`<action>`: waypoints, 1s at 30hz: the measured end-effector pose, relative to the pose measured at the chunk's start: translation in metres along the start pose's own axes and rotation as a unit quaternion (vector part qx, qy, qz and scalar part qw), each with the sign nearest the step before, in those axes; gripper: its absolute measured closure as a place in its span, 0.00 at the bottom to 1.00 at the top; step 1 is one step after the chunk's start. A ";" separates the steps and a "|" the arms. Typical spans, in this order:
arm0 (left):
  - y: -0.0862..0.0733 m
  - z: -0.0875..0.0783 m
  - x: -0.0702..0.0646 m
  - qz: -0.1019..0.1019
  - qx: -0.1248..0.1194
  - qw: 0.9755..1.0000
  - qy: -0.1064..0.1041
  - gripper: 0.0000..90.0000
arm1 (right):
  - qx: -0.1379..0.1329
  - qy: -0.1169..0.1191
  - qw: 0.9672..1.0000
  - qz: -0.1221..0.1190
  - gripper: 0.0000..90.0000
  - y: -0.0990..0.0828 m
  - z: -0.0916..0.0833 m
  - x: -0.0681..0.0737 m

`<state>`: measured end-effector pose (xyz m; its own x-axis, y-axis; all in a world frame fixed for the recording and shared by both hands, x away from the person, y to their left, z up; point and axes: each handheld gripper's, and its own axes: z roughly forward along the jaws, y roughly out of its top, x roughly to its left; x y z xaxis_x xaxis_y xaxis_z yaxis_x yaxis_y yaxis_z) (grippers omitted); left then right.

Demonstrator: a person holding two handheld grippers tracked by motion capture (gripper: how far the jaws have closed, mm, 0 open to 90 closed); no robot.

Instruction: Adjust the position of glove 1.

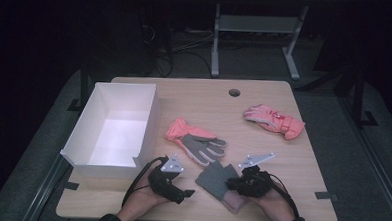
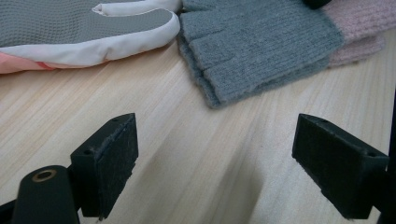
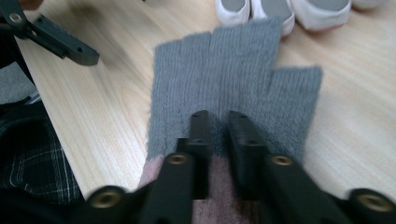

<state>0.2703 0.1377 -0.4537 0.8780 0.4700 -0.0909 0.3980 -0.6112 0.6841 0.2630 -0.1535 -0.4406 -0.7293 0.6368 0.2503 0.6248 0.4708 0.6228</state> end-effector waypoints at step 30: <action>0.033 0.036 -0.023 0.010 0.017 0.998 -0.052 0.99 | 0.020 -0.007 0.997 -0.077 1.00 -0.030 -0.020 -0.028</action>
<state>0.2727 0.0843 -0.4550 0.9076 0.3905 -0.1538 0.3881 -0.6412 0.6620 0.2593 -0.1978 -0.4510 -0.8131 0.5641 0.1439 0.5175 0.5873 0.6223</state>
